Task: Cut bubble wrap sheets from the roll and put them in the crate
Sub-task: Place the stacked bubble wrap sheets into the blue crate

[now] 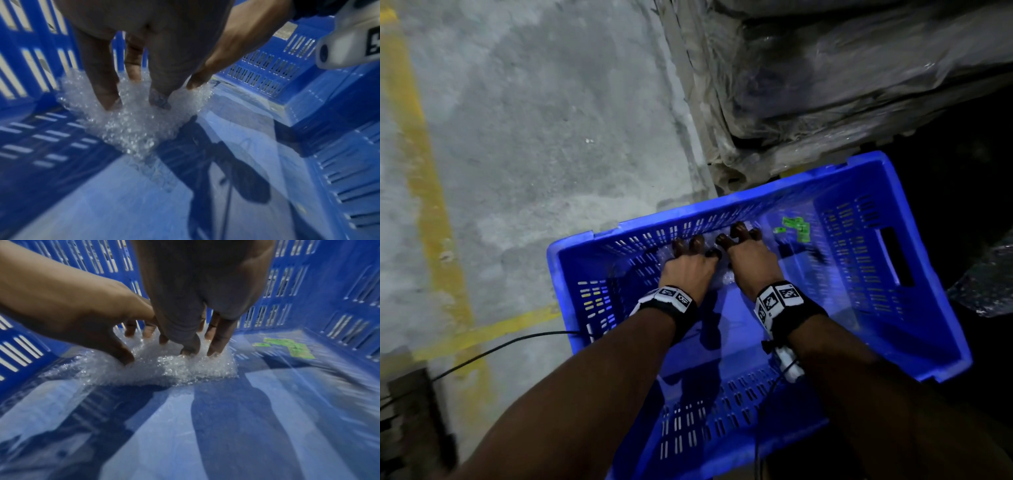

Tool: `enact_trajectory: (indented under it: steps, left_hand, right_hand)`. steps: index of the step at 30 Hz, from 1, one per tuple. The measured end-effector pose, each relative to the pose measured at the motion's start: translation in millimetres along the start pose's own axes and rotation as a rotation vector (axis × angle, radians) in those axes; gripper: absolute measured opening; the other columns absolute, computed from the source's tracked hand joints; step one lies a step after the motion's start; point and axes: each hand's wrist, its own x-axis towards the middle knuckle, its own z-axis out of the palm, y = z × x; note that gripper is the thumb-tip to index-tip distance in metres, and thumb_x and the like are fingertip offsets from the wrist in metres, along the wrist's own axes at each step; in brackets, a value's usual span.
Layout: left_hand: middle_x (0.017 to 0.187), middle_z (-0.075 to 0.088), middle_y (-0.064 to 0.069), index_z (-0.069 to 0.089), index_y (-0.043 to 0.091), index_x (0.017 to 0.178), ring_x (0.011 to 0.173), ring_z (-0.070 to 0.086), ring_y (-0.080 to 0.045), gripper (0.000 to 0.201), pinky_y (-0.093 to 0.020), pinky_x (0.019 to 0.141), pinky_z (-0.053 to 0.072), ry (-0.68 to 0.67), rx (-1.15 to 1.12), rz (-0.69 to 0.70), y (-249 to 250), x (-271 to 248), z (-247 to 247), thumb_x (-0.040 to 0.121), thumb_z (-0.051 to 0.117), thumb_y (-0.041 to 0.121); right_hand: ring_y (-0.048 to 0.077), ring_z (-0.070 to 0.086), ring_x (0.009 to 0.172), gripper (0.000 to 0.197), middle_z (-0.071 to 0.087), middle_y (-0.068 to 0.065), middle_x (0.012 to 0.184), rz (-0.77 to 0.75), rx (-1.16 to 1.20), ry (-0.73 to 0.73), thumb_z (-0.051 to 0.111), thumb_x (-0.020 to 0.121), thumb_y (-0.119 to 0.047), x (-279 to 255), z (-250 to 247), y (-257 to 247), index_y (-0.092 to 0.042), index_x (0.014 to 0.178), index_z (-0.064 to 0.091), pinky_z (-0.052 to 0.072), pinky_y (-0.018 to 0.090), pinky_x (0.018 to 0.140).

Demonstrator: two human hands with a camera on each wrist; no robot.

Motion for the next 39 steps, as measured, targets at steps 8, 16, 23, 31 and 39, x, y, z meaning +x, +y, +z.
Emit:
enact_trajectory:
  steps: [8,16,23,31,39]
  left_hand:
    - [0.15,0.021,-0.015,0.035,0.025,0.145,0.133,0.029,-0.048,0.043,-0.051,0.07,0.054,0.086,-0.013,0.017,-4,-21,15,0.103,0.038,0.013]
    - [0.146,0.019,-0.016,0.038,0.019,0.138,0.133,0.024,-0.048,0.047,-0.055,0.072,0.052,0.037,-0.091,0.002,1,-33,4,0.097,0.045,-0.001]
    - [0.151,0.011,-0.012,0.038,0.029,0.14,0.14,0.01,-0.054,0.046,-0.059,0.082,0.052,0.024,-0.061,0.01,-3,-15,12,0.099,0.046,0.009]
    - [0.148,0.016,-0.014,0.036,0.027,0.141,0.136,0.016,-0.057,0.047,-0.059,0.077,0.053,0.015,-0.037,0.029,-8,-13,12,0.099,0.047,0.009]
    - [0.157,0.008,-0.009,0.034,0.032,0.144,0.138,0.005,-0.059,0.049,-0.06,0.083,0.051,-0.032,-0.043,0.067,-9,-14,9,0.101,0.044,0.011]
  right_hand:
    - [0.044,0.019,0.142,0.072,0.019,0.016,0.157,0.03,0.014,0.024,0.055,0.09,-0.003,-1,4,9,-0.036,0.15,0.033,0.052,0.051,0.091]
    - [0.043,0.023,0.136,0.075,0.023,0.012,0.149,0.045,0.055,0.064,0.063,0.087,-0.003,-11,5,15,-0.042,0.146,0.036,0.054,0.052,0.086]
    - [0.042,0.024,0.135,0.08,0.018,0.013,0.151,0.005,0.055,0.039,0.07,0.085,-0.009,-7,11,22,-0.042,0.148,0.034,0.052,0.054,0.094]
    - [0.042,0.027,0.136,0.078,0.022,0.01,0.151,0.024,0.024,0.074,0.06,0.088,0.0,-8,9,12,-0.042,0.148,0.035,0.056,0.052,0.084]
    - [0.042,0.028,0.132,0.074,0.024,0.011,0.151,-0.033,0.012,0.123,0.064,0.088,-0.004,-18,20,19,-0.04,0.147,0.039,0.056,0.054,0.081]
